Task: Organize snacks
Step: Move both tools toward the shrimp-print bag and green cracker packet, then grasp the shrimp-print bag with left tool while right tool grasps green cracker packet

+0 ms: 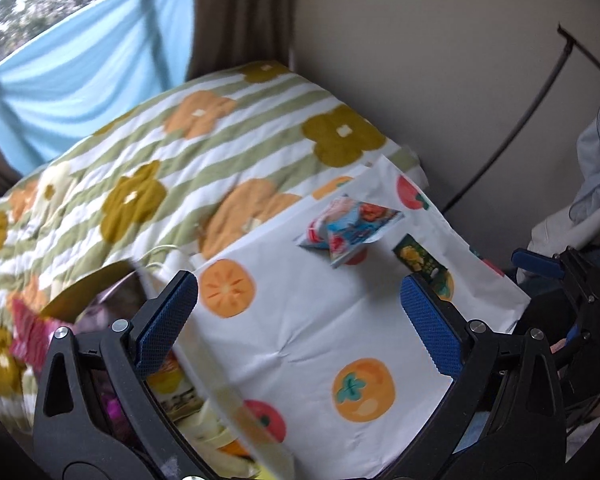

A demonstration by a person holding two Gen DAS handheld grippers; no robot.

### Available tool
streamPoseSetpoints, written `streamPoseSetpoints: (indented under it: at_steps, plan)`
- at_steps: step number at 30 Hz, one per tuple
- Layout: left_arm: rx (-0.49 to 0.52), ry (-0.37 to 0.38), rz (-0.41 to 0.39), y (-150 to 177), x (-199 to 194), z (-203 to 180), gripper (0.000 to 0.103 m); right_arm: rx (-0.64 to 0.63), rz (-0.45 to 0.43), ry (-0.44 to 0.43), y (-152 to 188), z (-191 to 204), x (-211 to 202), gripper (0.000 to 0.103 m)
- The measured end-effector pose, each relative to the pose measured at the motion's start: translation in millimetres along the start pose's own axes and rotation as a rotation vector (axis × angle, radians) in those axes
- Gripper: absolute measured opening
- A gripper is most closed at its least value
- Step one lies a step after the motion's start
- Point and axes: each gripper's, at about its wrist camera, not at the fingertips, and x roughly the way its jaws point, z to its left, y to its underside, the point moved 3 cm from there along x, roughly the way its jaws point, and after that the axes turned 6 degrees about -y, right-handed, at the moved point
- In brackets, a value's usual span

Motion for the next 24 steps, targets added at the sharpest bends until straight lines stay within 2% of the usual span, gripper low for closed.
streamPoseSetpoints:
  at_steps: [4, 11, 18, 24]
  plan:
    - [0.070, 0.064, 0.094, -12, 49, -39, 0.101, 0.025, 0.025, 0.005, 3, -42, 11, 0.103]
    - [0.205, 0.011, 0.210, -22, 124, -79, 0.101, -0.013, 0.083, -0.005, 16, -86, 45, 0.103]
    - [0.294, -0.009, 0.257, -25, 188, -96, 0.101, -0.006, 0.123, -0.008, 39, -104, 90, 0.103]
    - [0.342, -0.007, 0.290, -27, 236, -99, 0.101, 0.015, 0.132, 0.081, 46, -111, 126, 0.103]
